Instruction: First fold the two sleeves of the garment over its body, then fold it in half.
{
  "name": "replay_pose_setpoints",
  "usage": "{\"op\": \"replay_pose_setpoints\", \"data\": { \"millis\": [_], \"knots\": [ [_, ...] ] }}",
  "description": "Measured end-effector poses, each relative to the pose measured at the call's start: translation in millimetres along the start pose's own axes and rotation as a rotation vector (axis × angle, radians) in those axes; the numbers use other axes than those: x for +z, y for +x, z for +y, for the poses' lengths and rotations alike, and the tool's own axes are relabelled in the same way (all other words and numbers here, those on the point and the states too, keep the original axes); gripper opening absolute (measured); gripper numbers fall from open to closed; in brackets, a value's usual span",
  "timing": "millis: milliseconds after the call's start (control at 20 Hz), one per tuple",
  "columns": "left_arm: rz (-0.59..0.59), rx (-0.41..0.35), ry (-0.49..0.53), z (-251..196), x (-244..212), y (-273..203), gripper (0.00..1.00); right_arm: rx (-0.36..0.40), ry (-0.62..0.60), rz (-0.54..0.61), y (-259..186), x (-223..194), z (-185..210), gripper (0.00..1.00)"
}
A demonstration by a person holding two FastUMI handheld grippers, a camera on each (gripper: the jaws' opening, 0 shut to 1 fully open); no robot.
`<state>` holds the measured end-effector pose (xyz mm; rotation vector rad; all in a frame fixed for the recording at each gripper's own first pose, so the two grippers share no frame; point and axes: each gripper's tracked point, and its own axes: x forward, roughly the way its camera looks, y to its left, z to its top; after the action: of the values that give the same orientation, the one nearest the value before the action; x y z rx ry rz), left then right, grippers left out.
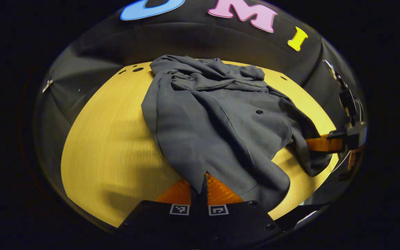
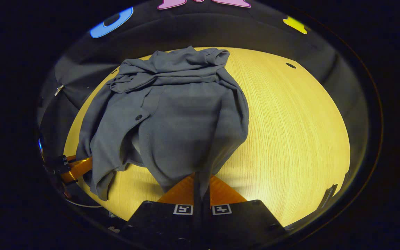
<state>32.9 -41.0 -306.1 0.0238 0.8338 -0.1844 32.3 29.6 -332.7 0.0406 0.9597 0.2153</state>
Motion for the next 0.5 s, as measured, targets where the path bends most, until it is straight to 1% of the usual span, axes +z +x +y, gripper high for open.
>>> {"op": "replay_pose_setpoints", "data": {
  "millis": [50, 150, 300, 500],
  "knots": [
    [-0.022, -0.005, -0.035, 0.6, 6.0, -3.8, 0.06, 0.008, 0.009, -0.008, -0.2, 0.7, -1.4, 0.05],
    [-0.068, -0.008, -0.073, -0.1, 18.5, -15.0, 0.06, 0.034, 0.038, -0.031, -5.5, 8.5, 0.3, 0.05],
    [-0.130, -0.016, -0.104, -5.7, 41.5, -36.0, 0.06, 0.073, 0.091, -0.067, -18.4, 21.2, 1.8, 0.05],
    [-0.180, -0.028, -0.173, -14.9, 67.0, -53.9, 0.06, 0.115, 0.070, -0.100, -29.9, 35.5, 6.8, 0.05]
  ]
}}
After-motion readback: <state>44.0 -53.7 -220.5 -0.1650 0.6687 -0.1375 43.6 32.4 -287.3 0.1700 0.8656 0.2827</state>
